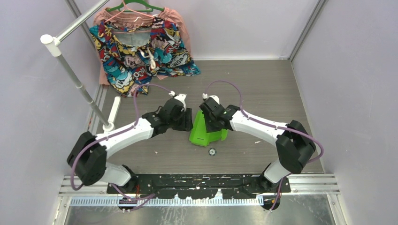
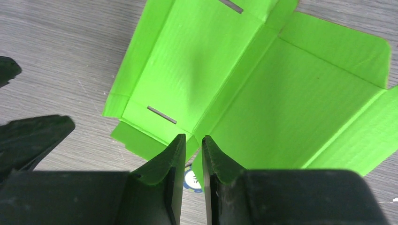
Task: Fold the paper box
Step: Fold the paper box at the center of the board.
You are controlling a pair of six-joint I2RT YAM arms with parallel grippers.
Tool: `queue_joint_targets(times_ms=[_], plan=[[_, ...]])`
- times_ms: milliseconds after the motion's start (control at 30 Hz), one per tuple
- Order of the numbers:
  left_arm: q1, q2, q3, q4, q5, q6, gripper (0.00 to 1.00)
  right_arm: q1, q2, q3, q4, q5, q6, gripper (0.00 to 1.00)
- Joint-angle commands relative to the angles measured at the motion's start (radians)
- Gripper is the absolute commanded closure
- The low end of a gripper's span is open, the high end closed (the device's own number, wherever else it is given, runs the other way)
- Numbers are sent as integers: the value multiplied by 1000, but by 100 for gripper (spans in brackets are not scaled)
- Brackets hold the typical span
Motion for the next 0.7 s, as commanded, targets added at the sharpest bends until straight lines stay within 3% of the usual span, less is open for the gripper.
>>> queue_joint_targets(times_ms=[0,100,200,300,500,667], plan=[[42,-97,18,-47,-16,-12,47,51,14,74,-7,54,5,75],[117,-97,-6,-72,19,-46,66,96,47,110,-25,96,24,74],[174,-86,-57,-45,65,-81,71,153,94,164,-64,174,69,71],[218,-87,-121,24,140,-118,69,201,148,199,-86,250,116,71],[265,-115,-159,22,150,-132,62,262,242,258,-80,305,172,72],[284,-131,-172,20,160,-125,62,295,310,315,-109,344,198,65]])
